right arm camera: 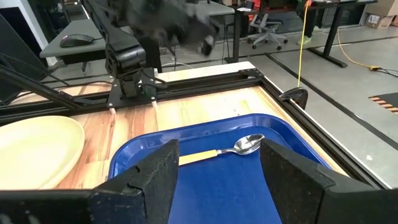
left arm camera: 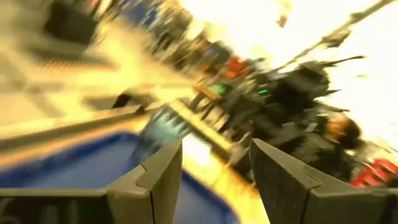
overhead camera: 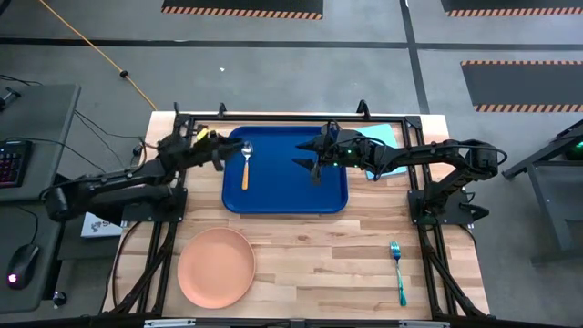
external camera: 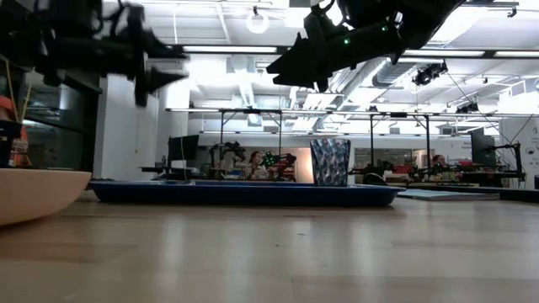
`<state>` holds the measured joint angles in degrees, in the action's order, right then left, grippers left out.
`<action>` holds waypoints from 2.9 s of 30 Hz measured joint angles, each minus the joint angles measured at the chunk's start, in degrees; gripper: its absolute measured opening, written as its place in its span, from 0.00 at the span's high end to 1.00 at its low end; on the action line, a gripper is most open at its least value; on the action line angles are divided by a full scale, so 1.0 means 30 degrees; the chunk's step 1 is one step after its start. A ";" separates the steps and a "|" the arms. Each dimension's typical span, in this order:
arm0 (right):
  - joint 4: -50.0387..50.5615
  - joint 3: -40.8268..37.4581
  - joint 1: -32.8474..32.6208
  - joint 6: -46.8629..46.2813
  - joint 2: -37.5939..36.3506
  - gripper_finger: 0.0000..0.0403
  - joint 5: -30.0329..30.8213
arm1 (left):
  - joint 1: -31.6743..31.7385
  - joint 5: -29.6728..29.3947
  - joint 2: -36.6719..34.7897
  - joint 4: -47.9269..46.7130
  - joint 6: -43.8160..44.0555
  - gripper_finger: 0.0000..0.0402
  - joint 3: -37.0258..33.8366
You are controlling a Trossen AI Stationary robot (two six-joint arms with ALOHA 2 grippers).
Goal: Pick and place plate/cup/fork/spoon on tray
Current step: Put the blue fork to the right of the orange spoon on the blue serving tray
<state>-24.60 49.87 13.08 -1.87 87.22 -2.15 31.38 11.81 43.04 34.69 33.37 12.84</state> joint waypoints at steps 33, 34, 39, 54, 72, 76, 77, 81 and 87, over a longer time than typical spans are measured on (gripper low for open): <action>1.4982 -0.0036 -0.2880 -0.0374 -0.8652 0.46 0.2260 | -0.5327 -0.1253 0.4864 0.3982 -0.8503 0.56 0.3395; 1.6102 -0.0036 -0.3274 -0.1084 -0.9108 0.46 0.2890 | -0.5327 -0.1253 0.4776 0.3906 -0.8503 0.56 0.3395; 2.1537 -0.0036 -0.5047 -0.6389 -1.0906 0.46 0.4815 | -0.5327 -0.1253 0.4775 0.3846 -0.8510 0.56 0.3410; 3.1481 -0.0044 -1.1164 -2.2072 -1.0006 0.46 0.4124 | -0.5327 -0.1208 0.4775 0.3302 -0.8503 0.56 0.3410; 2.8840 -0.0044 -2.0105 -3.6385 -0.3168 0.46 0.0504 | -0.5377 -0.1180 0.4756 0.2814 -0.7019 0.56 0.3410; 2.6158 -0.0044 -2.2075 -3.9582 -0.1263 0.46 -0.0011 | -0.5789 -0.1070 0.4760 0.1945 -0.5717 0.56 0.3402; 2.5571 -0.0044 -2.2468 -4.0129 -0.0801 0.46 -0.0152 | -0.5960 -0.1041 0.4760 0.1833 -0.5648 0.56 0.3402; 2.4281 -0.0044 -2.3559 -4.1655 0.0802 0.46 -0.0636 | -0.6742 -0.1035 0.4760 0.1821 -0.5647 0.56 0.3402; 2.3852 -0.0029 -2.3679 -4.2111 0.2134 0.46 -0.0183 | -0.7356 -0.1171 0.4760 0.1877 -0.5654 0.56 0.3402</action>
<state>46.96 49.78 -57.96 -128.20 93.62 -2.70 9.31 8.30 57.32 40.33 16.40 23.05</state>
